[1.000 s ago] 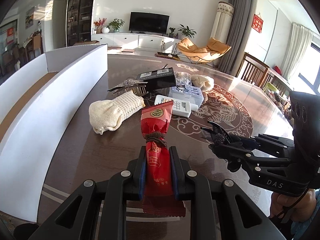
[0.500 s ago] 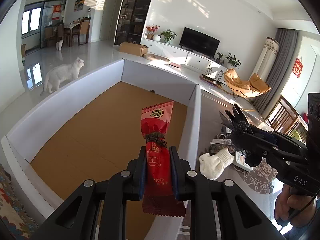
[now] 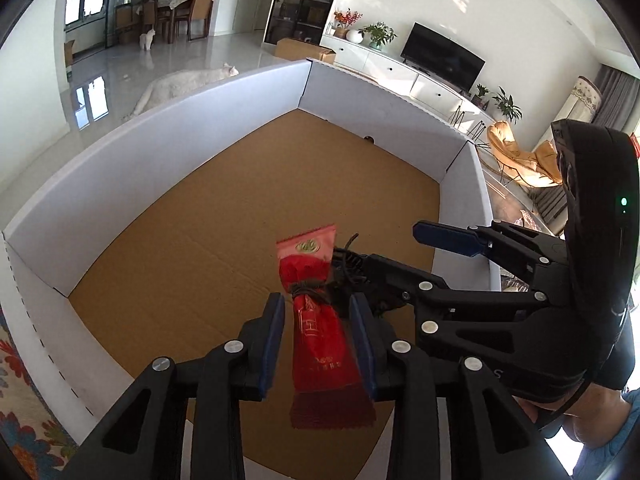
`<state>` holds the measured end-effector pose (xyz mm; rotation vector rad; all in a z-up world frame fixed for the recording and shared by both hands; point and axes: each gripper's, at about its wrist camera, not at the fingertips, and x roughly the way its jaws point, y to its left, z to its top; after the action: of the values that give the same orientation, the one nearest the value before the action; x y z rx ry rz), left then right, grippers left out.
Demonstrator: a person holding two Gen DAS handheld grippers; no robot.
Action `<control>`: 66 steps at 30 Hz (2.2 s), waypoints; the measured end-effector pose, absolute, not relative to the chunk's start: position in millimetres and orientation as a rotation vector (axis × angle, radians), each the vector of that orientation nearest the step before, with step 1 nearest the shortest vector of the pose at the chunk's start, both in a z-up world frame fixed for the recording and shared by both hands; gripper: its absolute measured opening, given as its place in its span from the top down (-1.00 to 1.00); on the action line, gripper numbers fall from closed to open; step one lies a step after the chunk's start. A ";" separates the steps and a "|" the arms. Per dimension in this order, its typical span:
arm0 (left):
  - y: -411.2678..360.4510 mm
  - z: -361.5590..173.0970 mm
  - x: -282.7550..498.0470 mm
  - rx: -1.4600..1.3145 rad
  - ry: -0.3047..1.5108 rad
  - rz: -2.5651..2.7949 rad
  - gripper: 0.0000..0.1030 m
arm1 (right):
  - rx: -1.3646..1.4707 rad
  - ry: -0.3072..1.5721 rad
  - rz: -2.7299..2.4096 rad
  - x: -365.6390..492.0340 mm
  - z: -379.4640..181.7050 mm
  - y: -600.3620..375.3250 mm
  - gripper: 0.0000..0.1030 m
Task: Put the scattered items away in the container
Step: 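Release the red snack bar and black cloth into the cardboard box with both grippers, then move both grippers back over the table toward the cream glove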
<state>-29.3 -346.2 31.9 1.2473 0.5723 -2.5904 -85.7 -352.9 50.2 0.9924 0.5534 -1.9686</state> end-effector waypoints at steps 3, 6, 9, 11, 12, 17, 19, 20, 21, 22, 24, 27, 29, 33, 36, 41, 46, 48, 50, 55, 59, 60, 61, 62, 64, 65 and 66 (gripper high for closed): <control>-344.7 33.5 -30.2 1.254 0.571 -2.576 0.03 | 0.990 0.636 -1.988 -84.3 43.8 -356.2 -0.12; -345.9 32.5 -29.1 1.248 0.592 -2.568 0.02 | 0.965 0.762 -1.982 -79.5 36.5 -360.0 -0.12; -343.8 31.9 -28.0 1.246 0.619 -2.560 0.02 | 0.919 0.905 -1.920 -71.2 28.5 -359.2 -0.13; -338.7 31.5 -27.9 1.251 0.626 -2.557 0.02 | 0.910 0.959 -1.884 -69.5 25.3 -356.2 -0.15; -334.1 31.6 -26.4 1.250 0.629 -2.562 0.02 | 0.912 0.975 -1.873 -69.6 24.7 -355.3 -0.15; -310.4 33.1 -24.6 1.224 0.647 -2.604 0.02 | 0.897 0.984 -1.849 -70.4 21.4 -334.2 -0.15; -299.3 33.0 -24.7 1.229 0.674 -2.627 0.02 | 0.887 0.984 -1.840 -71.3 20.1 -322.4 -0.15; -292.3 33.4 -25.4 1.233 0.665 -2.640 0.02 | 0.881 0.981 -1.838 -71.8 19.7 -316.5 -0.15; -285.0 34.4 -26.6 1.235 0.638 -2.649 0.02 | 0.873 0.976 -1.839 -72.4 19.5 -311.2 -0.15; -278.4 35.7 -28.2 1.232 0.605 -2.656 0.02 | 0.864 0.967 -1.845 -73.1 19.6 -306.7 -0.14; -269.1 38.2 -29.9 1.221 0.570 -2.668 0.00 | 0.819 0.915 -1.910 -74.2 25.3 -297.2 -0.14; -262.4 58.6 -19.1 1.118 0.510 -2.697 -0.03 | 0.730 0.791 -2.040 -70.0 42.6 -277.5 -0.22; -251.9 76.6 -11.3 1.062 0.429 -2.734 -0.18 | 0.693 0.702 -2.119 -69.1 54.1 -257.3 -0.31; -217.5 114.9 6.4 0.930 0.330 -2.849 -0.45 | 0.630 0.618 -2.310 -62.6 70.3 -202.1 -0.34; -182.9 130.0 17.2 0.884 0.285 -2.958 -0.86 | 0.658 0.508 -2.423 -53.8 75.7 -139.3 -0.37; -99.9 112.1 18.5 0.990 0.178 -3.141 -1.00 | 0.805 0.397 -2.570 -32.6 62.9 -31.5 -0.43; -17.1 54.5 -1.3 1.246 0.004 -3.190 -1.00 | 1.043 0.289 -2.674 -12.6 36.9 69.7 -0.44; 4.0 36.1 -7.3 1.305 -0.060 -3.167 -1.00 | 1.096 0.245 -2.698 -4.8 29.1 96.2 -0.44; 18.1 21.9 -3.7 1.330 -0.103 -3.155 -1.00 | 1.128 0.212 -2.711 2.5 22.3 114.9 -0.44; 22.2 0.8 5.3 1.343 -0.163 -3.129 -1.00 | 1.179 0.163 -2.702 10.6 3.6 124.9 -0.45; 5.2 -12.8 4.4 1.380 -0.091 -3.093 -1.00 | 1.211 0.165 -2.686 10.6 -7.0 121.3 -0.45; 0.0 -16.4 1.3 1.393 -0.066 -3.082 -1.00 | 1.224 0.173 -2.679 9.7 -9.3 119.4 -0.45; -4.3 -21.7 -2.7 1.402 -0.044 -3.072 -1.00 | 1.226 0.184 -2.676 9.8 -10.1 117.8 -0.45; -8.6 -24.4 -3.4 1.410 -0.026 -3.062 -1.00 | 1.224 0.193 -2.671 10.3 -10.4 116.3 -0.45; -15.7 -29.3 -6.5 1.425 -0.001 -3.036 -1.00 | 1.223 0.202 -2.662 11.1 -10.5 114.3 -0.45; -18.7 -31.2 -7.2 1.430 0.010 -3.022 -1.00 | 1.225 0.201 -2.660 11.3 -11.0 114.2 -0.45; -20.8 -32.8 -7.8 1.433 0.018 -3.010 -1.00 | 1.232 0.196 -2.658 11.0 -10.4 114.7 -0.45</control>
<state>-7.8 -20.8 -32.8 1.4329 0.0175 -3.0101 11.0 114.7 -10.4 1.2317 0.1955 -2.6578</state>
